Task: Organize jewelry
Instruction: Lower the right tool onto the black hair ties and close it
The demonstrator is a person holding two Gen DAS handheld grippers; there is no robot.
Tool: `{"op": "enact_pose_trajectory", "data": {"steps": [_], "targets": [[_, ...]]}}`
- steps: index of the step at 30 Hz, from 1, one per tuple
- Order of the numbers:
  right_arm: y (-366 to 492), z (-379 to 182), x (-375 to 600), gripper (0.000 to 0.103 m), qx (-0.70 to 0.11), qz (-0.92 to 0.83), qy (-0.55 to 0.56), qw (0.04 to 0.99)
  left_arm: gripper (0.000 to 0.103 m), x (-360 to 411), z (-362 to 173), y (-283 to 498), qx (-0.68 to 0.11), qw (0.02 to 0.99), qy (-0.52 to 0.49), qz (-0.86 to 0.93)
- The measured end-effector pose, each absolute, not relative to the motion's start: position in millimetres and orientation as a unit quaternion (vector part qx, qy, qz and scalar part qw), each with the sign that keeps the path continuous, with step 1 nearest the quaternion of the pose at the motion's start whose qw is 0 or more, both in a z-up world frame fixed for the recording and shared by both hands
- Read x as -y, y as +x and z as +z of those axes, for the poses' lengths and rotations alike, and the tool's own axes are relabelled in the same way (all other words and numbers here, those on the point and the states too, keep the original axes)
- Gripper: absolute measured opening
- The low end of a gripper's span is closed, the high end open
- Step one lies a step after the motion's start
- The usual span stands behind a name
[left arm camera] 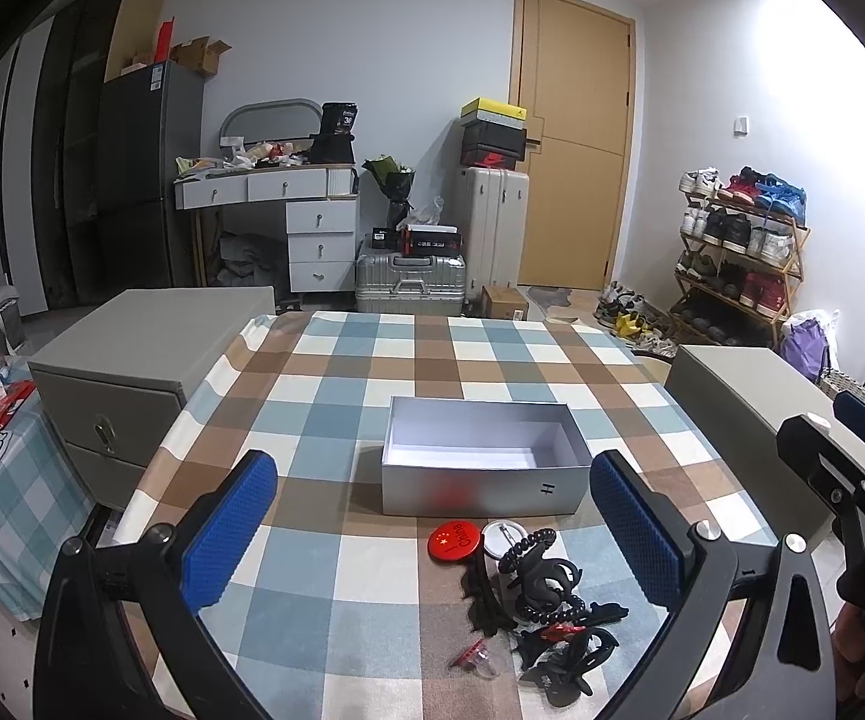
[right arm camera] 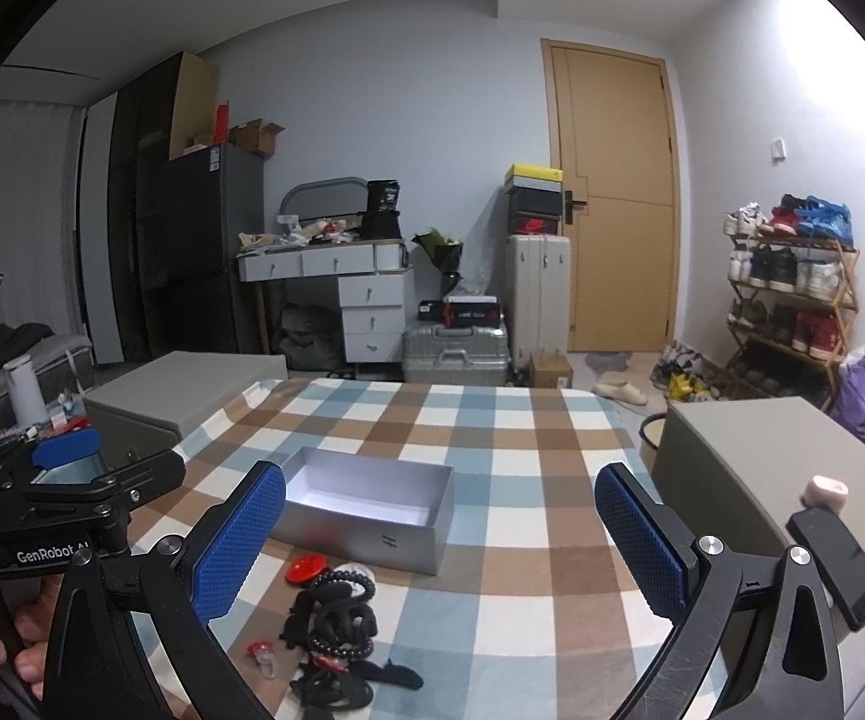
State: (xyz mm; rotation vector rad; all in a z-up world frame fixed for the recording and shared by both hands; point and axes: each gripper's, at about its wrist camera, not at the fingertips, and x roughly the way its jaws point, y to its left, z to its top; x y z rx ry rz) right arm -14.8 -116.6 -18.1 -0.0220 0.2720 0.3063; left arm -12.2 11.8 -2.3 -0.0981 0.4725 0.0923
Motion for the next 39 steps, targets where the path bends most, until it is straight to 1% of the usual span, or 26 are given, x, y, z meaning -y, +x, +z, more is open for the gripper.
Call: {"op": "enact_pose_trajectory", "data": {"steps": [11, 21, 26, 32, 34, 39], "targets": [[-13.5, -18.5, 109.3, 0.103, -0.138, 0.155, -0.024, 0.978, 0.102, -19.4, -3.6, -9.3, -0.239, 0.969, -0.054, 0.042], [-0.5, -31.2, 100.3, 0.103, -0.169, 0.193, -0.026, 0.966, 0.102, -36.4, -12.4, -9.5, -0.245, 0.966, -0.059, 0.058], [18.2, -52.2, 94.3, 0.103, -0.222, 0.24, -0.012, 0.945, 0.102, -53.5, -25.8, -9.3, -0.258, 0.96, -0.073, 0.076], [53.2, -95.4, 81.2, 0.103, -0.314, 0.277, 0.008, 0.908, 0.102, -69.3, -48.5, -8.5, -0.287, 0.951, -0.082, 0.084], [58.8, -105.6, 78.0, 0.103, -0.333, 0.285, 0.016, 0.899, 0.102, -72.0, -54.8, -7.7, -0.295, 0.948, -0.082, 0.086], [64.0, -125.3, 66.7, 0.091, -0.363, 0.289, 0.003, 0.886, 0.102, -78.3, -66.6, -5.8, -0.313, 0.941, -0.089, 0.09]]}}
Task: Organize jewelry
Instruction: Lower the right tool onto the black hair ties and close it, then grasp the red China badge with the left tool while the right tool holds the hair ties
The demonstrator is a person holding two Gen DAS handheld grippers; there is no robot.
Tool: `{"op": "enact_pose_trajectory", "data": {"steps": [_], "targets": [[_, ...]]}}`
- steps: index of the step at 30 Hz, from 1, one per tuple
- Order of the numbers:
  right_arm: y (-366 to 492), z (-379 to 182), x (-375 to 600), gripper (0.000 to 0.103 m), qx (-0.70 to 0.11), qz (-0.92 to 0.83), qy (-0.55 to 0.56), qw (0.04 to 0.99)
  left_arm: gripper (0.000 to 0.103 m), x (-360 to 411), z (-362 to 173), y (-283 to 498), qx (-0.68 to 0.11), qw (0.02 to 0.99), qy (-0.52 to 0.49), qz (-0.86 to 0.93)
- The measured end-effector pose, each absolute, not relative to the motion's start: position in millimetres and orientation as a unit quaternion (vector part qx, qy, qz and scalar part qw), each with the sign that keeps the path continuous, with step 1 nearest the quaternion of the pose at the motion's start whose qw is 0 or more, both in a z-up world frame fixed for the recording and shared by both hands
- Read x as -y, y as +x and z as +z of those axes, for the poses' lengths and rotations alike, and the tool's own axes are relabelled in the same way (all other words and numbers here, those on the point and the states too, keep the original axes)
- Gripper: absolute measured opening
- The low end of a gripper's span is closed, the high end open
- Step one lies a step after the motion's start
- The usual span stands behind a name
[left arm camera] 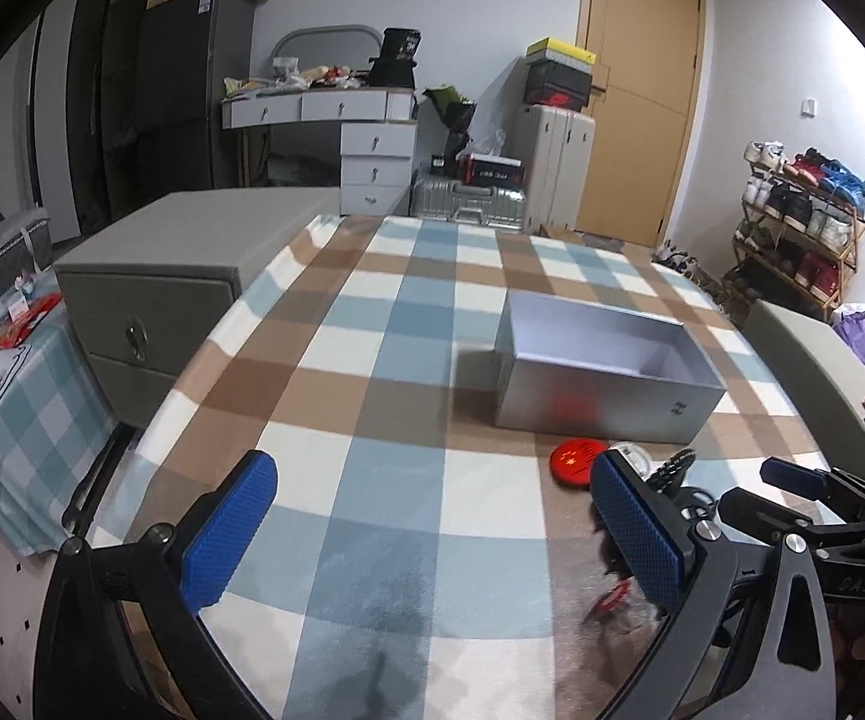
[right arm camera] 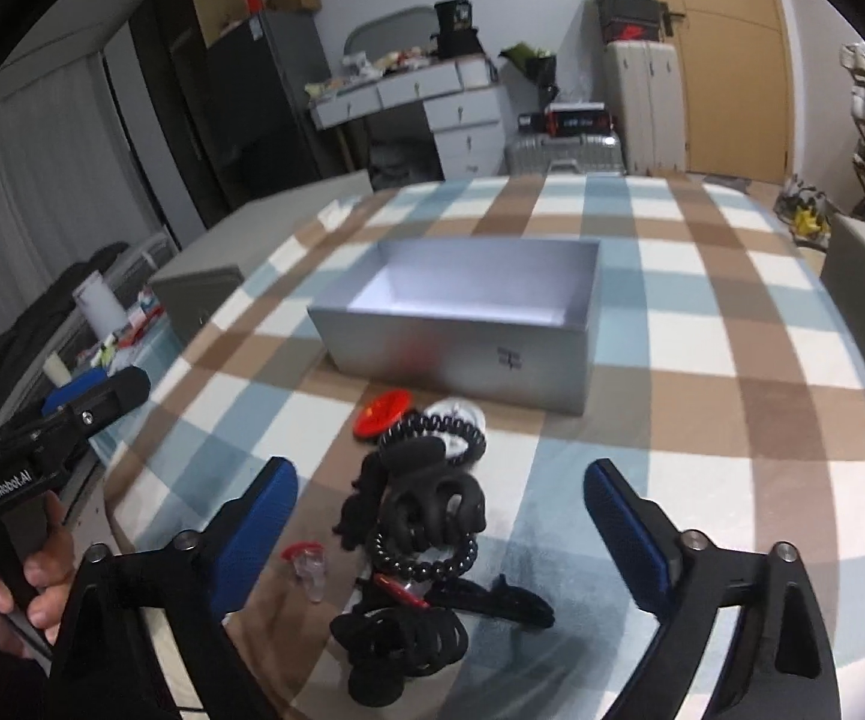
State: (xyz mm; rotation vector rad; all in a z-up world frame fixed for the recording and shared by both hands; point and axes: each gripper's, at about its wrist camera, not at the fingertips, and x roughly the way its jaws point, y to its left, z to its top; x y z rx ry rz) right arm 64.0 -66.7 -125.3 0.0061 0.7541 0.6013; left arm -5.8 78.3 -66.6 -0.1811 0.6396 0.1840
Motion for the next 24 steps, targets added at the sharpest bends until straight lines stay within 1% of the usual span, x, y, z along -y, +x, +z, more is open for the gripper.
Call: {"op": "enact_pose_trajectory", "data": {"steps": [6, 8, 9, 11, 12, 13, 19, 24], "targets": [[70.1, -138.3, 57.6, 0.08, -0.38, 0.293, -0.013, 0.877, 0.102, -77.4, -72.9, -2.9, -0.326, 0.937, -0.09, 0.088], [74.1, -142.2, 55.3, 0.07, -0.389, 0.296, -0.017, 0.872, 0.102, -77.2, -75.0, -1.2, -0.329, 0.936, -0.089, 0.085], [76.8, -144.1, 53.8, 0.068, -0.392, 0.297, -0.019, 0.87, 0.102, -77.3, -76.2, -0.2, -0.33, 0.936, -0.088, 0.085], [77.0, -146.6, 51.3, 0.058, -0.397, 0.301, -0.025, 0.867, 0.102, -76.9, -78.5, 2.6, -0.335, 0.935, -0.086, 0.083], [77.7, -148.2, 49.8, 0.055, -0.401, 0.3, -0.031, 0.865, 0.102, -77.0, -79.5, 3.9, -0.337, 0.934, -0.086, 0.082], [77.7, -149.6, 49.2, 0.047, -0.404, 0.3, -0.035, 0.864, 0.102, -76.6, -80.2, 5.4, -0.339, 0.933, -0.085, 0.08], [74.1, -149.5, 56.8, 0.046, -0.393, 0.313, -0.024, 0.864, 0.102, -73.2, -85.4, 16.8, -0.35, 0.93, -0.079, 0.075], [73.3, -142.0, 74.9, 0.046, -0.375, 0.341, 0.024, 0.862, 0.102, -69.2, -89.9, 30.5, -0.365, 0.927, -0.073, 0.055]]}}
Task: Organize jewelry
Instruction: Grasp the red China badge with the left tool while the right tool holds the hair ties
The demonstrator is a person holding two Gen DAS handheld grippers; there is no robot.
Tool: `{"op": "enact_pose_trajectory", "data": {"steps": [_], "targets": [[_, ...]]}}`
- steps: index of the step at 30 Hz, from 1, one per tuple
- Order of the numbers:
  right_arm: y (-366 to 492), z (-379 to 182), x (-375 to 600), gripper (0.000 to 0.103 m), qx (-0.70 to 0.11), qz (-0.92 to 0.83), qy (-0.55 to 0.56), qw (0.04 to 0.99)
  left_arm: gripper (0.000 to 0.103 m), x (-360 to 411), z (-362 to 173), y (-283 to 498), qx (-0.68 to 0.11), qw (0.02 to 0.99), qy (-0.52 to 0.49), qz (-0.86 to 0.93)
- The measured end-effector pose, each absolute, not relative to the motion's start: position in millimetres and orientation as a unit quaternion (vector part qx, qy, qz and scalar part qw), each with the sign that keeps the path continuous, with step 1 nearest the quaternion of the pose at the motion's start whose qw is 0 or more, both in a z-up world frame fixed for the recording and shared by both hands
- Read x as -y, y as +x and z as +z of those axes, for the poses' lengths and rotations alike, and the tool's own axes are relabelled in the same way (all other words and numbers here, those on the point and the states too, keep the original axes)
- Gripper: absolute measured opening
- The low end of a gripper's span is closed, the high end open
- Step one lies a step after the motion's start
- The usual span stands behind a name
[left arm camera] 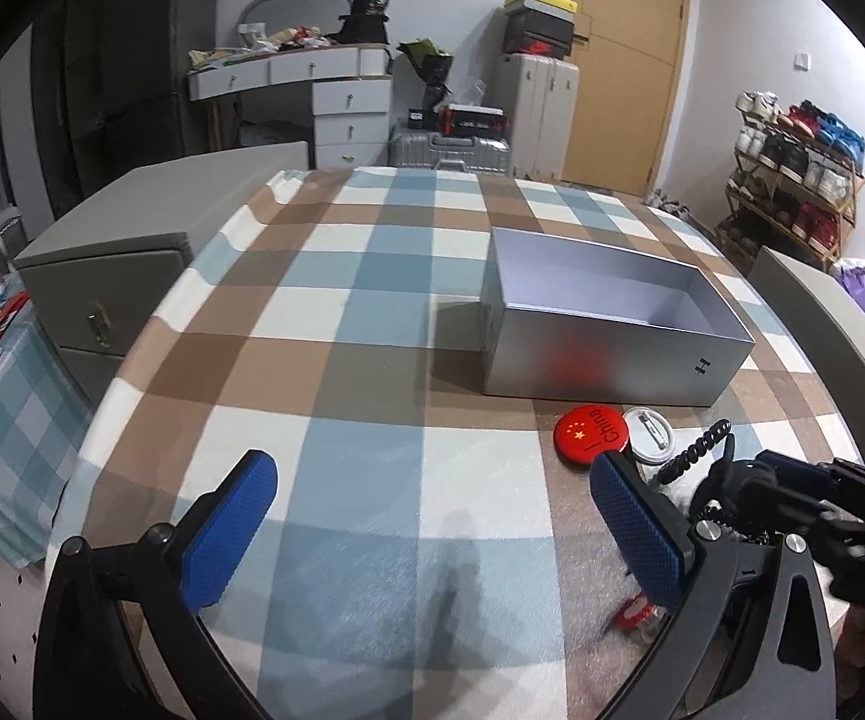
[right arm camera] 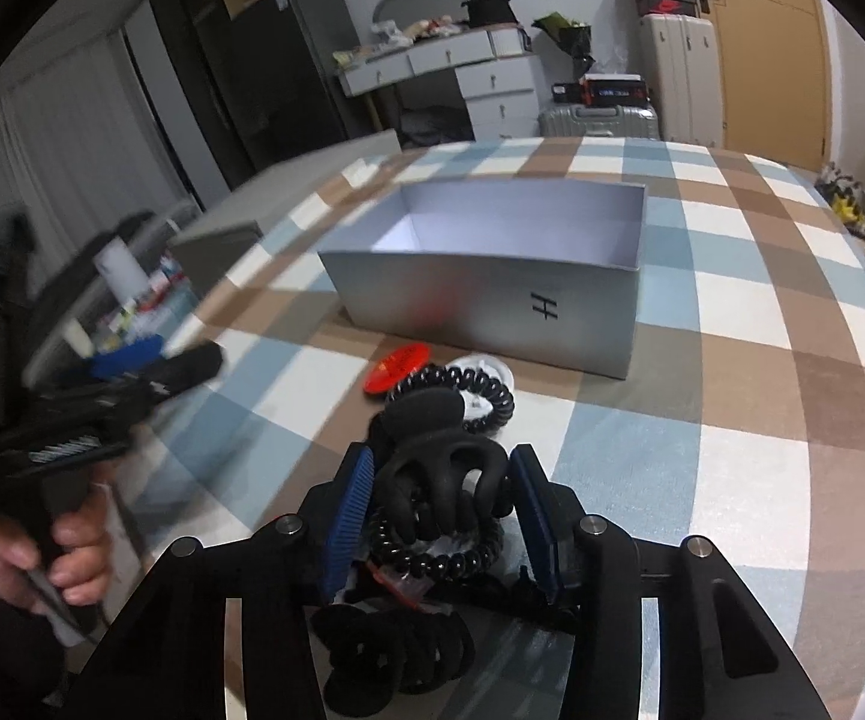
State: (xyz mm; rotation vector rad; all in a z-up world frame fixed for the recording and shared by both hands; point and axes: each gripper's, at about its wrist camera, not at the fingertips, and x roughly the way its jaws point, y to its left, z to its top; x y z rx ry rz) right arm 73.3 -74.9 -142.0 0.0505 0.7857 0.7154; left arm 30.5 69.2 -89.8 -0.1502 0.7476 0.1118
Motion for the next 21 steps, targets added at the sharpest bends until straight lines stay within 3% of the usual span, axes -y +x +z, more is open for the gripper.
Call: {"op": "enact_pose_trajectory", "data": {"steps": [16, 21], "targets": [[90.7, -146.7, 133.1, 0.046, -0.345, 0.406, 0.2, 0.822, 0.101, -46.6, -110.7, 82.2, -0.454, 0.882, -0.097, -0.082], [88.7, -141.4, 147.1, 0.046, -0.319, 0.416, 0.222, 0.822, 0.086, -43.0, -114.3, 91.7, -0.47, 0.871, -0.094, -0.104]]}}
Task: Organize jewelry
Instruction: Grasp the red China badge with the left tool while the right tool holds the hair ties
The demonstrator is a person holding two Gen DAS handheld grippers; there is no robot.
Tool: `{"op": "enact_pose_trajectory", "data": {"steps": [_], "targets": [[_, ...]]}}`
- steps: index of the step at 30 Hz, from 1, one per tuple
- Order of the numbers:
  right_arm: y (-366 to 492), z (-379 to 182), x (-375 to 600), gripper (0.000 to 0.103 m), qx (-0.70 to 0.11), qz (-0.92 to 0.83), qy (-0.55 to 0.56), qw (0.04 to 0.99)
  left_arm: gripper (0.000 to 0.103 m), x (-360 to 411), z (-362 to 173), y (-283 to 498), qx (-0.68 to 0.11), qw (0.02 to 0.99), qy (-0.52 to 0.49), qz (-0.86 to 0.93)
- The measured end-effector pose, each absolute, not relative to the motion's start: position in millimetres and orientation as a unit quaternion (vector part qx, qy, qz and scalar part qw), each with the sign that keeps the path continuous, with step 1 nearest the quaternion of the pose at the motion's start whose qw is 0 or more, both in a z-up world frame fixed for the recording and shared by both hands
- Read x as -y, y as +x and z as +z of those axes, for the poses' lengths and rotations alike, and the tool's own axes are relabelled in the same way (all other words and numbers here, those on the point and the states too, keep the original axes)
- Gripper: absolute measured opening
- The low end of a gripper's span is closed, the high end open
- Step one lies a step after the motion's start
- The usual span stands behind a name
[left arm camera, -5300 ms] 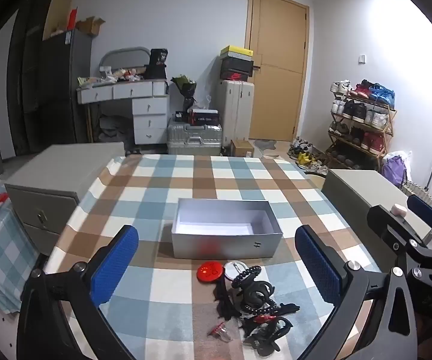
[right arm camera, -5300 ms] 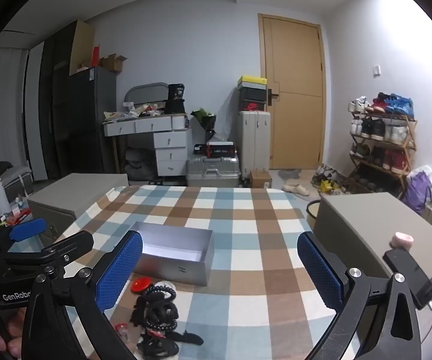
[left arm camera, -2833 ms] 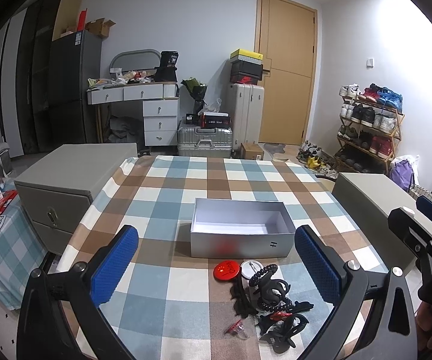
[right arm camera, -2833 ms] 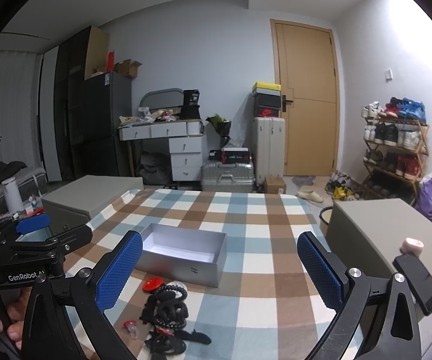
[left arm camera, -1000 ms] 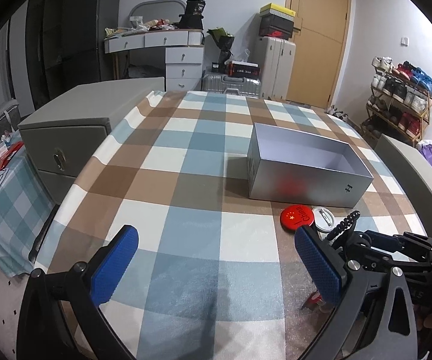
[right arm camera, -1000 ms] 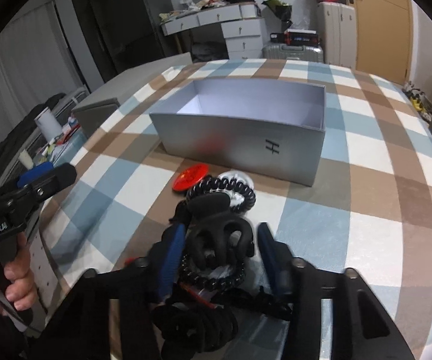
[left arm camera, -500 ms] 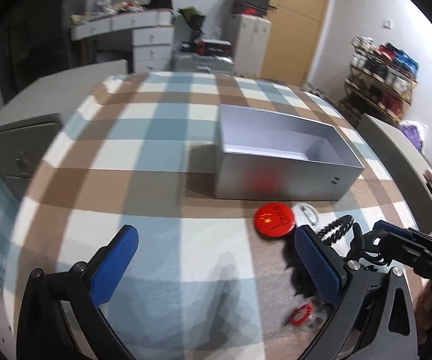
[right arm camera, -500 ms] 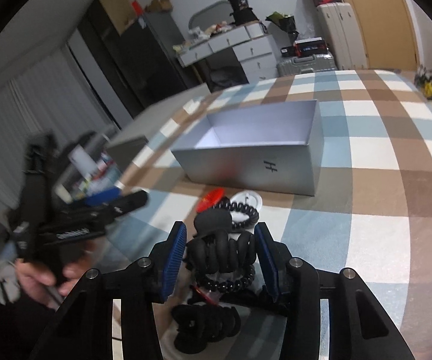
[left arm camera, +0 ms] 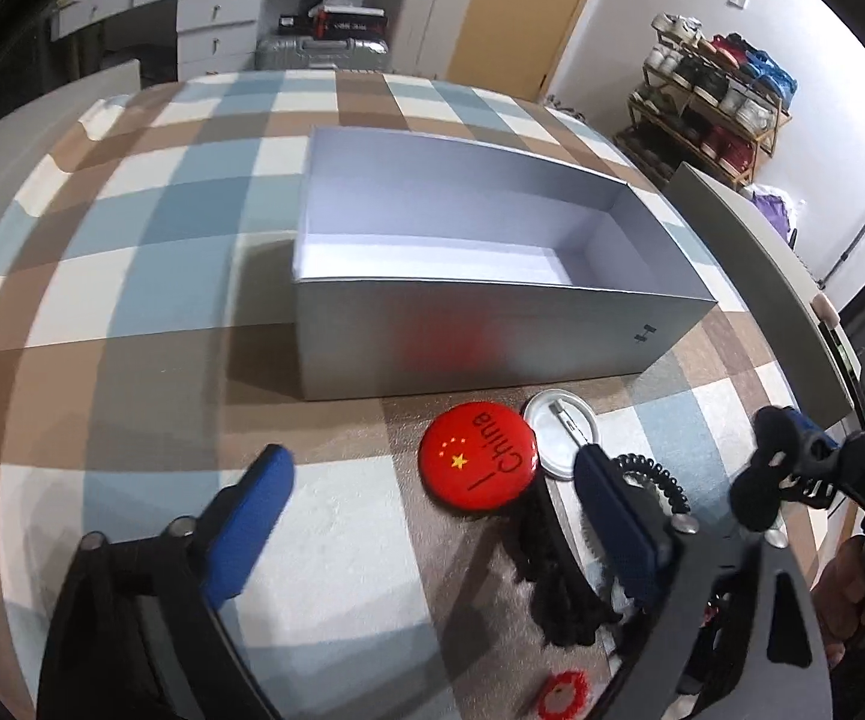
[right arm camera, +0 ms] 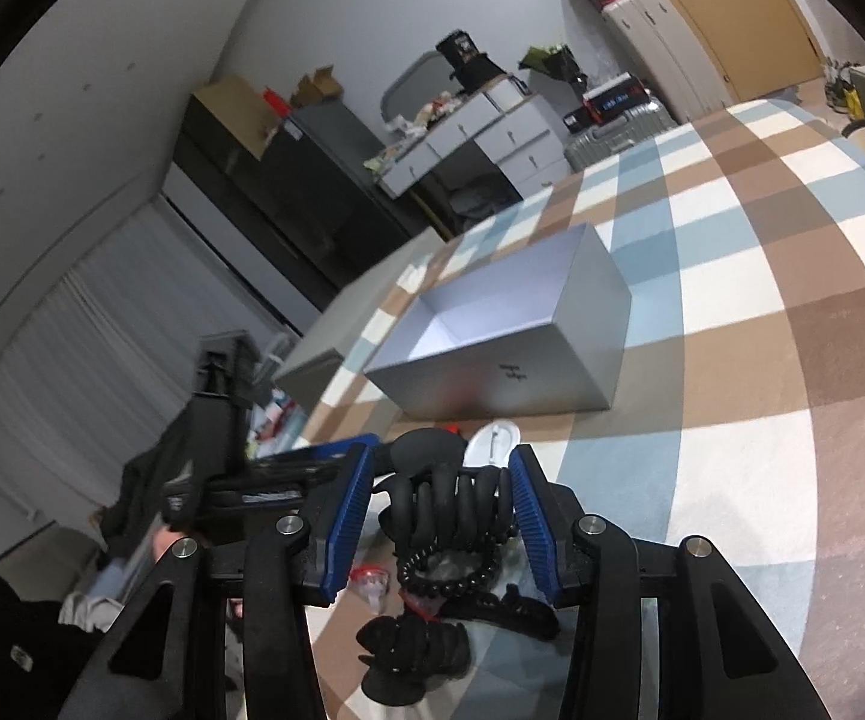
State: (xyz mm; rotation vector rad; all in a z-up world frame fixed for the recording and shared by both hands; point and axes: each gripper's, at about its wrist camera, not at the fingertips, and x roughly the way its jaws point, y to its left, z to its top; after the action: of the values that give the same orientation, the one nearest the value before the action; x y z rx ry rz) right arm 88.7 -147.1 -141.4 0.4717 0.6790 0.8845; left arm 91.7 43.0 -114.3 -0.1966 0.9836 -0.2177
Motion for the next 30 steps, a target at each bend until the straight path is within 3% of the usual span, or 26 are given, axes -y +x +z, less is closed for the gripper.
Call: {"op": "enact_pose_trajectory", "data": {"steps": [5, 13, 17, 19, 21, 27, 30], "targets": [[91.0, -140.4, 152.9, 0.046, -0.31, 0.42, 0.232, 0.821, 0.074, -41.8, -113.4, 94.7, -0.475, 0.868, -0.083, -0.117], [92.3, -139.0, 156.8, 0.046, -0.299, 0.422, 0.242, 0.821, 0.035, -27.8, -113.6, 95.9, -0.48, 0.864, -0.042, -0.148], [92.0, -138.7, 155.8, 0.046, -0.299, 0.421, 0.241, 0.822, 0.035, -26.1, -113.4, 97.4, -0.479, 0.863, -0.039, -0.157], [91.7, -138.2, 155.5, 0.046, -0.298, 0.419, 0.24, 0.824, 0.02, -24.9, -109.2, 95.9, -0.469, 0.868, -0.035, -0.163], [91.0, -136.9, 155.6, 0.046, -0.297, 0.419, 0.241, 0.823, 0.014, -21.8, -103.0, 93.7, -0.46, 0.872, -0.024, -0.164], [91.2, -131.6, 152.9, 0.046, -0.295, 0.422, 0.24, 0.823, 0.016, -24.1, -106.6, 97.1, -0.457, 0.874, -0.03, -0.162], [88.6, -129.4, 151.2, 0.046, -0.293, 0.423, 0.237, 0.824, 0.024, -31.0, -110.3, 99.9, -0.461, 0.876, -0.038, -0.138]]}}
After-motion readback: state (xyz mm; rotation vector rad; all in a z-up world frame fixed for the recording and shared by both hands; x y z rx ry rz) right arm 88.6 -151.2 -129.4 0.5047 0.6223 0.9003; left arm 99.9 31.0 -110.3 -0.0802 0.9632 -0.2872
